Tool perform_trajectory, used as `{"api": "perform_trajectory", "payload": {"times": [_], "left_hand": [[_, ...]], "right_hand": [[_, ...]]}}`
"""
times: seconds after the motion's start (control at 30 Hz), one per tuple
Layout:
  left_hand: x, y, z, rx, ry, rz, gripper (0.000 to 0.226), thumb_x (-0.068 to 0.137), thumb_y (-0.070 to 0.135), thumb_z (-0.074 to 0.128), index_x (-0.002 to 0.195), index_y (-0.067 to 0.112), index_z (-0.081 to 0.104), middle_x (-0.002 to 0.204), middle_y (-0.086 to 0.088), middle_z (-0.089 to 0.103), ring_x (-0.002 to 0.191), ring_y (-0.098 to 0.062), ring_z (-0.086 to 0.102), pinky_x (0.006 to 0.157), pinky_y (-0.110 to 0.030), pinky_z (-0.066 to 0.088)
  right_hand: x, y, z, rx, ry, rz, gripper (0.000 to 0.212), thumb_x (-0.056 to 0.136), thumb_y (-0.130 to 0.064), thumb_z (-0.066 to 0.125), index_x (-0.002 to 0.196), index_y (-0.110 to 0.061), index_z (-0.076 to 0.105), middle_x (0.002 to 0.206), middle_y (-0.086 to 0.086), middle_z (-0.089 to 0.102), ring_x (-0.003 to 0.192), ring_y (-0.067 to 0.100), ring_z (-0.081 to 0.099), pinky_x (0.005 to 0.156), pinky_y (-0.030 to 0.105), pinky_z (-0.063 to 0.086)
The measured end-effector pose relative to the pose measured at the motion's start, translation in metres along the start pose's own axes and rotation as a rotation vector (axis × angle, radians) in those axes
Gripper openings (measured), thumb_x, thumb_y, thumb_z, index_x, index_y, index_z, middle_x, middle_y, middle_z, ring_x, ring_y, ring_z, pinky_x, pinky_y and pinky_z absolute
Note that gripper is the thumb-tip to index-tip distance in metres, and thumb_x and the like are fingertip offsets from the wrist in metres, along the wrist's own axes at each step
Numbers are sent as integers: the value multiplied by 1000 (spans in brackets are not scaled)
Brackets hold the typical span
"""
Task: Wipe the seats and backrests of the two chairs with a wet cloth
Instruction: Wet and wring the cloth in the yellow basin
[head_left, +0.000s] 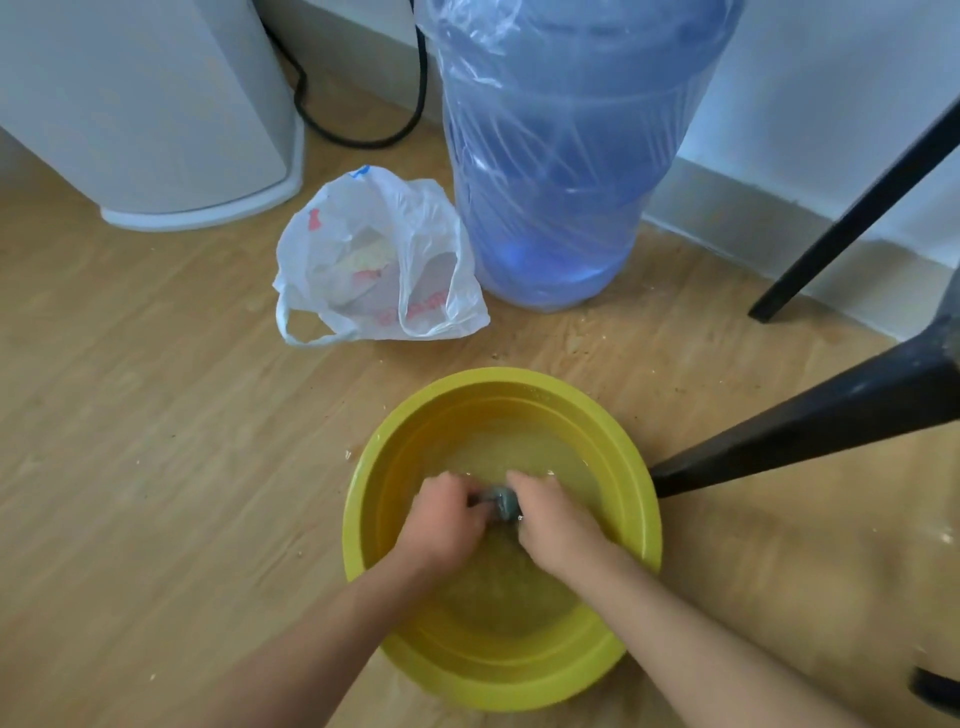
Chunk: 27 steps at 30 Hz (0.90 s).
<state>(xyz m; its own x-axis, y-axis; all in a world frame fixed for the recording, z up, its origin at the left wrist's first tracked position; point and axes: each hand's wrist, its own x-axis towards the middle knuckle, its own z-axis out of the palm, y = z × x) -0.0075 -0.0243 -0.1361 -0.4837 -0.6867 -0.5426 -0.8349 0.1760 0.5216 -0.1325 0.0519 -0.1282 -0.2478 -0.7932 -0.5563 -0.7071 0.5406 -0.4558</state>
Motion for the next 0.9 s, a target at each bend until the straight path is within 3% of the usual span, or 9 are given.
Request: {"api": "perform_trajectory", "payload": {"times": [0.1,0.13,0.23,0.37,0.47,0.53,0.63,0.73,0.9], "left_hand": [[-4,5,-9,-390,-12,-143,13,95,22,69,82,22,74,79,3,71,72,-11,64,59,-14,49],[-6,9,-12,-619,-35,-227,12,95,20,67,86,19,75,86,-4,75,79,-17,68,66,-17,54],[-13,26,-23,-1194,-132,-479,33,94,31,56,106,7,75,110,-20,77,103,-36,72,97,-50,56],[-7,37,-27,-1302,-168,-565,52,96,55,56,117,10,68,112,-13,73,103,-31,70,95,-48,56],[-8,42,-27,-1415,-220,-599,50,100,56,51,112,10,66,97,-13,69,97,-31,68,81,-41,56],[-14,47,-26,-1515,-231,-588,46,104,54,47,98,11,65,85,-8,65,87,-25,66,72,-34,55],[-20,47,-21,-1662,-290,-538,42,107,43,41,86,12,59,81,-6,58,78,-20,61,64,-26,57],[-18,41,-15,-1709,-392,-498,40,101,46,46,110,10,61,115,-17,57,113,-37,59,88,-48,59],[-8,42,-24,-1794,-493,-434,40,100,40,44,123,10,54,132,-25,52,121,-44,56,76,-51,62]], "right_hand": [[2,1,-5,248,25,65,22,91,0,54,88,-20,46,81,-2,55,81,24,58,67,36,45],[2,-1,-5,331,43,79,20,92,0,55,89,-18,46,79,-2,54,75,20,56,60,31,42],[-1,-15,-2,548,84,111,19,95,3,50,97,-15,44,86,-1,56,75,10,54,55,21,35],[-8,-37,8,819,169,98,36,79,11,43,97,-19,47,95,4,60,86,20,57,60,20,41],[-11,-50,10,1152,135,92,36,61,-12,49,95,-16,61,84,4,60,83,20,56,64,24,45],[-8,-56,14,1273,142,134,26,72,-31,54,91,-20,68,89,1,69,91,21,64,74,34,50],[-1,-61,18,926,317,245,42,92,-64,50,83,-27,67,86,-6,72,86,15,68,80,40,55],[1,-63,10,535,507,169,51,98,-59,44,64,-22,51,70,-3,64,75,22,62,74,42,54],[9,-63,-7,299,508,10,49,104,-45,38,71,-16,61,71,2,66,74,29,60,67,40,51]]}}
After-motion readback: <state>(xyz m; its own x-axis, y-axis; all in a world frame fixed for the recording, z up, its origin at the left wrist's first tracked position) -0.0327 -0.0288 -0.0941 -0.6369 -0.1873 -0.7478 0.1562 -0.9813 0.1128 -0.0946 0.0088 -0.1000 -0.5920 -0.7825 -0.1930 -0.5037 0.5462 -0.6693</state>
